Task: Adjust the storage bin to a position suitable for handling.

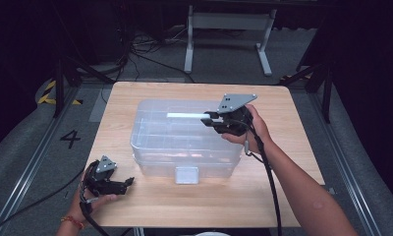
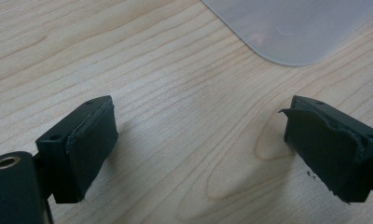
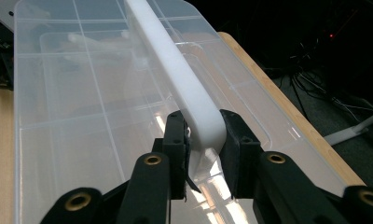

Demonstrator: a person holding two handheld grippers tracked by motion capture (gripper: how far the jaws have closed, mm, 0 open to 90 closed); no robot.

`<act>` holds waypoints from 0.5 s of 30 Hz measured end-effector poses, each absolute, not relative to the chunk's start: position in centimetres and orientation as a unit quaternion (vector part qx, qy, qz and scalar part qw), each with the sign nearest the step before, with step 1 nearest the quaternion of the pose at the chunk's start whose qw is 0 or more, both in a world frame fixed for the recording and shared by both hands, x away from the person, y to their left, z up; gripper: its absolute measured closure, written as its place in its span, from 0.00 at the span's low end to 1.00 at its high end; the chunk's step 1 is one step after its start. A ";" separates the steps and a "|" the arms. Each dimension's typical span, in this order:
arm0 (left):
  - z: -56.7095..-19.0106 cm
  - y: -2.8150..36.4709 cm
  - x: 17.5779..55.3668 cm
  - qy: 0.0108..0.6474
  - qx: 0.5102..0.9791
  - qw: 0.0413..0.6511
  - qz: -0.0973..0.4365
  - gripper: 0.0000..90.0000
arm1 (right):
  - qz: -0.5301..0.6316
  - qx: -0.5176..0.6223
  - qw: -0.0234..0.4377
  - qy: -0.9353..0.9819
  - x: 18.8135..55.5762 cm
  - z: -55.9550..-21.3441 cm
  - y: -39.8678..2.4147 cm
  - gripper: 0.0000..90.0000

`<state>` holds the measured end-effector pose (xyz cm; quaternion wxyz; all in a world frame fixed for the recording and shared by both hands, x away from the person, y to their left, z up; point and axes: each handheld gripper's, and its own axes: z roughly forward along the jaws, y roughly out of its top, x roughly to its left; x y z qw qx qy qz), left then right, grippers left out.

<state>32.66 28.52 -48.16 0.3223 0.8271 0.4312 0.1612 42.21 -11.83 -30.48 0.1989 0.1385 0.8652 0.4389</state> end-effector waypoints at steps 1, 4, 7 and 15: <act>-48.2 28.5 32.7 0.432 0.826 0.323 0.161 0.11 | 0.437 0.139 0.200 0.866 42.2 -30.5 -11.8 0.82; -48.2 28.5 32.7 0.431 0.827 0.323 0.161 0.11 | 0.433 0.138 0.205 0.867 42.2 -30.5 -11.6 0.83; -48.2 28.5 32.7 0.429 0.828 0.323 0.162 0.11 | 0.431 0.138 0.206 0.867 42.2 -30.5 -11.6 0.83; -48.2 28.6 32.7 0.428 0.827 0.326 0.165 0.13 | 0.427 0.136 0.208 0.869 42.3 -30.3 -11.6 0.83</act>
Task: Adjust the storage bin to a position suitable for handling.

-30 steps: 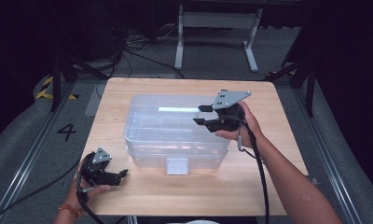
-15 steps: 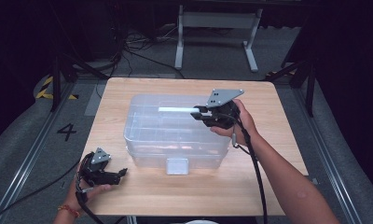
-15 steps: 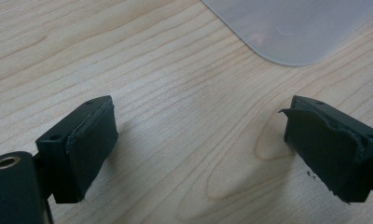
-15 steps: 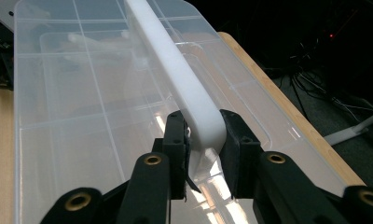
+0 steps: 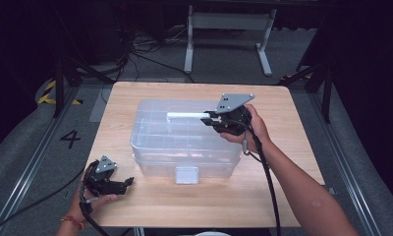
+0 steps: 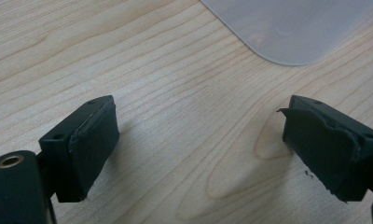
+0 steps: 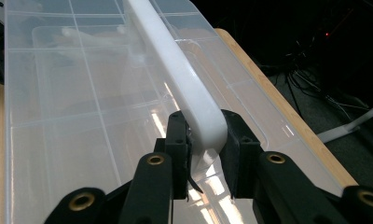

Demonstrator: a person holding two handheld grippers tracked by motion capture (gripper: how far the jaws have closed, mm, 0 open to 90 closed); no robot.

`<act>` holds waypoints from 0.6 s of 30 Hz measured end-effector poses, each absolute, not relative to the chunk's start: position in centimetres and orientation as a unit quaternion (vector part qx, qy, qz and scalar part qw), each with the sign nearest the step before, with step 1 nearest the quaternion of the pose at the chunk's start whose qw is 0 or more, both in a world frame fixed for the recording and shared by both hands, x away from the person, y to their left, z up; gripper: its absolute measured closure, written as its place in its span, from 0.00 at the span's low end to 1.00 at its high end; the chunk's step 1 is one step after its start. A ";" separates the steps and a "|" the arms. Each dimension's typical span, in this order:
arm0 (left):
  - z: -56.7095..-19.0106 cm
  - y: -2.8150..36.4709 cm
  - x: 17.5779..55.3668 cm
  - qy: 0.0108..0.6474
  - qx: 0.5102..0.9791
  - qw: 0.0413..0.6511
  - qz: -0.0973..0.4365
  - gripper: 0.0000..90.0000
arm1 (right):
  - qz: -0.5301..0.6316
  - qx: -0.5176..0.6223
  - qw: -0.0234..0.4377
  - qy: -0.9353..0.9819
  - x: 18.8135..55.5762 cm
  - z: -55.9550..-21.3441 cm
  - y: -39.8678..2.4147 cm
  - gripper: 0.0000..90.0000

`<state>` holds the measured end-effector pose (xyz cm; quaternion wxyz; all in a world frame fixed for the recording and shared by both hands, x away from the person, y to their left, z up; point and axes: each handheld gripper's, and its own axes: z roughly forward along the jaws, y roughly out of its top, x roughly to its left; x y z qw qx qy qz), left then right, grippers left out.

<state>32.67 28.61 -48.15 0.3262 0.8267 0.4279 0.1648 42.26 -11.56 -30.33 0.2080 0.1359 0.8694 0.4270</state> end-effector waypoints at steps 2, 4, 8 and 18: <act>-48.1 28.7 32.6 0.428 0.826 0.327 0.166 0.16 | 0.428 0.137 0.205 0.870 42.4 -30.3 -11.6 0.83; -48.1 28.7 32.6 0.429 0.826 0.328 0.164 0.18 | 0.428 0.136 0.202 0.871 42.5 -30.2 -11.6 0.83; -47.9 28.7 32.5 0.430 0.826 0.325 0.164 0.24 | 0.429 0.143 0.197 0.870 42.8 -29.9 -11.6 0.83; -45.6 28.7 32.0 0.423 0.809 0.360 0.190 0.32 | 0.425 0.157 0.180 0.873 43.8 -28.8 -11.6 0.82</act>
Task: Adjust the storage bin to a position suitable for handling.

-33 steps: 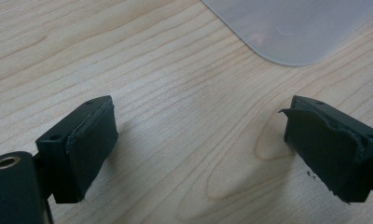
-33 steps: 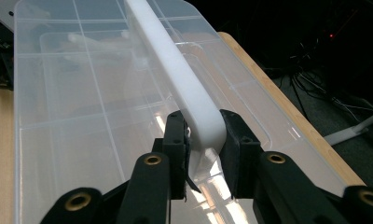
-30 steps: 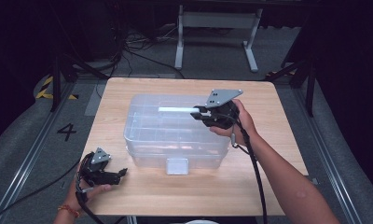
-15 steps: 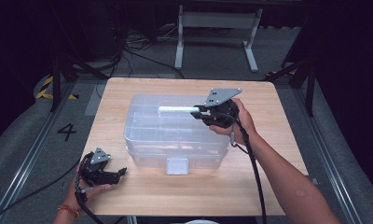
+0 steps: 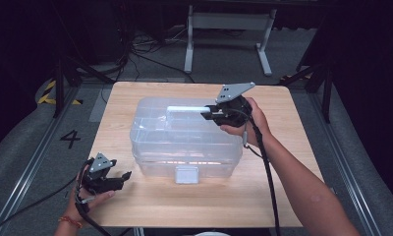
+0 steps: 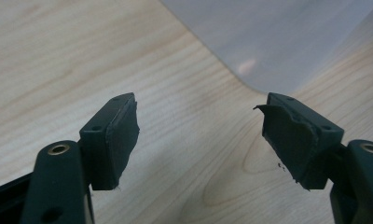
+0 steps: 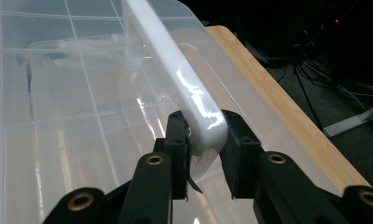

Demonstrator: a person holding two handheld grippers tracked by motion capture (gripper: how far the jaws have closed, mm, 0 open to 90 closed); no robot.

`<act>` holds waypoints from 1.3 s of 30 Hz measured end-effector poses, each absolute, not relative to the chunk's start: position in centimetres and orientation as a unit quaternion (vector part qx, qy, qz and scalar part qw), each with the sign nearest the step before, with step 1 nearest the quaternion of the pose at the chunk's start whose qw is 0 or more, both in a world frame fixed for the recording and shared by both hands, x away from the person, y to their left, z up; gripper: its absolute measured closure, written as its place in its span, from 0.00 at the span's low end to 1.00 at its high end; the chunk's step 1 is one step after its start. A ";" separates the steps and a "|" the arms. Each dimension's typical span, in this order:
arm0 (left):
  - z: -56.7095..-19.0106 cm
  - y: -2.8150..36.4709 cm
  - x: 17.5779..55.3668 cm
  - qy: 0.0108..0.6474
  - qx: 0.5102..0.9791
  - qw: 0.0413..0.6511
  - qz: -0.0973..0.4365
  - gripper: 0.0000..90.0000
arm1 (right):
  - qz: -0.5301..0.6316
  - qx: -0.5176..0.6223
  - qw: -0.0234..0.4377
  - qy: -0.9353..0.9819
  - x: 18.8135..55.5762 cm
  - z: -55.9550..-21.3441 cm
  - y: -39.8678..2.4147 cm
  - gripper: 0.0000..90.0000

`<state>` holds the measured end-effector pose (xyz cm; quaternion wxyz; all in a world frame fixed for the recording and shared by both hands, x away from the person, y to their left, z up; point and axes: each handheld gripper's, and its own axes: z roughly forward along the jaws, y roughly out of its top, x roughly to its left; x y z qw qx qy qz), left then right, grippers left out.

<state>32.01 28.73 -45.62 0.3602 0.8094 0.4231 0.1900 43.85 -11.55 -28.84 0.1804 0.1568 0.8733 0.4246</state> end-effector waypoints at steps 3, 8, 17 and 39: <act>-44.7 28.5 31.8 0.416 0.808 0.362 0.207 0.34 | 0.423 0.159 0.176 0.875 44.1 -28.6 -11.5 0.82; -42.7 28.4 31.2 0.404 0.799 0.382 0.228 0.38 | 0.423 0.160 0.172 0.875 44.5 -28.4 -11.6 0.82; -40.5 27.7 31.1 0.397 0.788 0.409 0.234 0.47 | 0.420 0.164 0.173 0.876 44.9 -27.9 -11.5 0.81; -38.5 25.3 32.3 0.365 0.791 0.432 0.234 0.90 | 0.403 0.166 0.205 0.876 45.1 -27.1 -10.9 0.78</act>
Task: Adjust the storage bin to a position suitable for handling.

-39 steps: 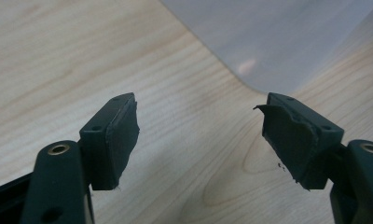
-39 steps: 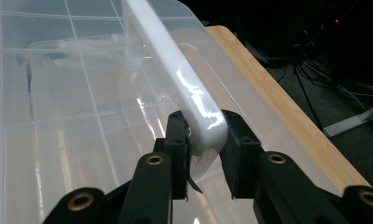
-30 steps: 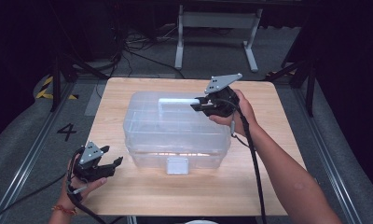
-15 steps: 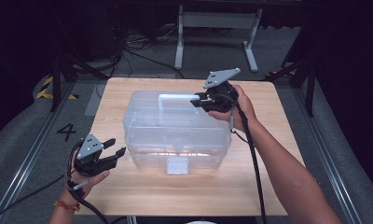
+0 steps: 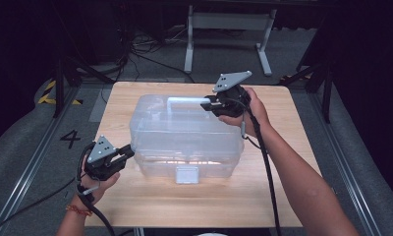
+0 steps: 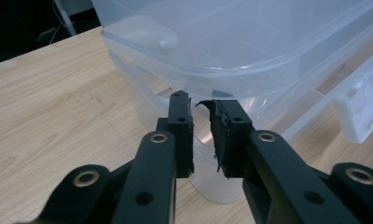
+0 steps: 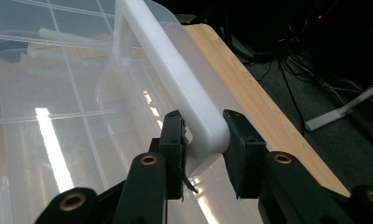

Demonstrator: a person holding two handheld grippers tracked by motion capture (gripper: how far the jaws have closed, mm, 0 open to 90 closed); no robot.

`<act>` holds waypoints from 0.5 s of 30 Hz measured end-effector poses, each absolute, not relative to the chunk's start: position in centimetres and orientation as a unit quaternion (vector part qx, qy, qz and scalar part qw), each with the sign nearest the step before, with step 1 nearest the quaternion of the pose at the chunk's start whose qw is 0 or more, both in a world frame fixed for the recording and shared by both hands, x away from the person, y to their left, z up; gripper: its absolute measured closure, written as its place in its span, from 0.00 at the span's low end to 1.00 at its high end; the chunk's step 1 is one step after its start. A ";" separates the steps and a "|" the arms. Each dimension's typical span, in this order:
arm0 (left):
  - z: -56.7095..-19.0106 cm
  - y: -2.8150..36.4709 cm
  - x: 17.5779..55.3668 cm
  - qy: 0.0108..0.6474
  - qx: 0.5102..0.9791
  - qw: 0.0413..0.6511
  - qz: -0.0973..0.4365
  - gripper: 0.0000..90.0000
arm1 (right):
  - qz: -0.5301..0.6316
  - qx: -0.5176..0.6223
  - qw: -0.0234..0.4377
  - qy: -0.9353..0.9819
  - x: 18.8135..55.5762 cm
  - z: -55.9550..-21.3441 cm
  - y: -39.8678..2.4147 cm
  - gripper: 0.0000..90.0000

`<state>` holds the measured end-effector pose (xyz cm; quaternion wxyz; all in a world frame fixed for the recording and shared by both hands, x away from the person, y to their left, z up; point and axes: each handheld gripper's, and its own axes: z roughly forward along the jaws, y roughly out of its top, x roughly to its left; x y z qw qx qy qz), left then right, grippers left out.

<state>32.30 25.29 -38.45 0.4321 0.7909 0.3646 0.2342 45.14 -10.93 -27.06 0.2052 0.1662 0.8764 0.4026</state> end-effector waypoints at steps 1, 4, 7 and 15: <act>-38.4 25.3 32.3 0.365 0.791 0.432 0.234 0.91 | 0.402 0.167 0.208 0.876 45.1 -27.0 -11.0 0.76; -38.4 25.3 32.3 0.366 0.790 0.431 0.238 0.93 | 0.405 0.169 0.210 0.874 44.8 -26.8 -11.3 0.73; -38.3 25.3 32.3 0.364 0.792 0.427 0.242 0.93 | 0.409 0.172 0.221 0.869 44.5 -26.6 -11.9 0.72; -38.2 25.3 32.3 0.357 0.797 0.419 0.250 0.97 | 0.437 0.186 0.239 0.847 43.1 -26.2 -15.9 0.64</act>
